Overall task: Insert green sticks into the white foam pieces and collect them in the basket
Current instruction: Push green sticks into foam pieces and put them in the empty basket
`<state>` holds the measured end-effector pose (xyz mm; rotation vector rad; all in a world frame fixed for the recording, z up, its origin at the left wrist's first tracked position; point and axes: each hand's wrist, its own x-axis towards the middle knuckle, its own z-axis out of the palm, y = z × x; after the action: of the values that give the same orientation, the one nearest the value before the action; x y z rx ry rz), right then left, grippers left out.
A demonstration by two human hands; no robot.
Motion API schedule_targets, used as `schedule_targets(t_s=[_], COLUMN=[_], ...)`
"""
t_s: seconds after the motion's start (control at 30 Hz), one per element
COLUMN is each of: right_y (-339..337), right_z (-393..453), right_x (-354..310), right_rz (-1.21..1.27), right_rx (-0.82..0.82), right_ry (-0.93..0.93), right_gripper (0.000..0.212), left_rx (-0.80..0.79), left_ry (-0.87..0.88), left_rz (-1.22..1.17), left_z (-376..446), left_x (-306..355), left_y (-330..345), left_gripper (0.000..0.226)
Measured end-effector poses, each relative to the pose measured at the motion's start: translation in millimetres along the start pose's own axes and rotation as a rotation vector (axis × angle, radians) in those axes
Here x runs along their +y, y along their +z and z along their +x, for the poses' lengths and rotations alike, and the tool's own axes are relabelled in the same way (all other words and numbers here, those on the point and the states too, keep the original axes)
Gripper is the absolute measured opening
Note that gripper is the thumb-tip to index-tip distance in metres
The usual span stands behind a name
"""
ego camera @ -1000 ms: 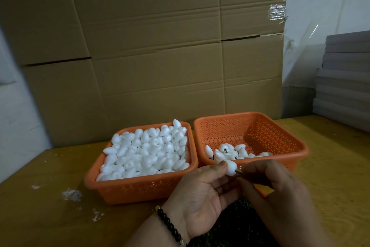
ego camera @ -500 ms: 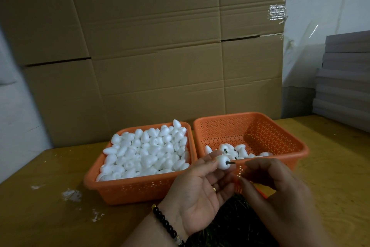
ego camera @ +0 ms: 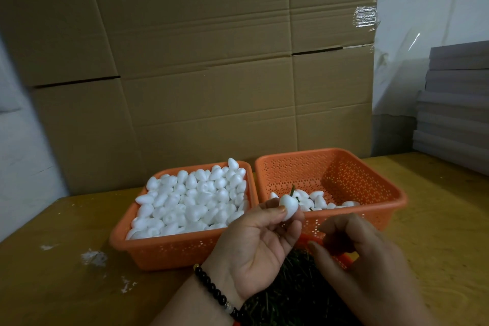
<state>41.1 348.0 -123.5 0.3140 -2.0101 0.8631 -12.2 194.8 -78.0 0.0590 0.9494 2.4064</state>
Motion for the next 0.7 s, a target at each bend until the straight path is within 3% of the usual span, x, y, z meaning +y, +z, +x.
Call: schedule_targets(t_s=[0.1,0.23,0.5,0.7], right_y=[-2.6,-3.8,-5.7,-7.7], right_z=[0.4,0.6,1.8,2.9], right_x=[-5.2,-9.5,-11.4,-13.5], right_rz=[-0.033,-0.067,-0.041,-0.085], right_rx=[-0.089,-0.191,-0.280,-0.374], right_ry=[-0.025,-0.061,-0.060,-0.047], right_gripper=[0.017,0.016,0.018,0.020], left_rx=[0.044,0.103,0.173,0.116], left_ry=[0.060,0.030,-0.016,-0.037], left_rz=[0.073,0.067,0.118,0.252], left_z=[1.7,16.9,59.3,66.0], left_x=[4.8,12.0,22.0,31.4], left_y=[4.0,9.1,26.0,23.0], left_gripper=[0.033,0.016,0.006,0.022])
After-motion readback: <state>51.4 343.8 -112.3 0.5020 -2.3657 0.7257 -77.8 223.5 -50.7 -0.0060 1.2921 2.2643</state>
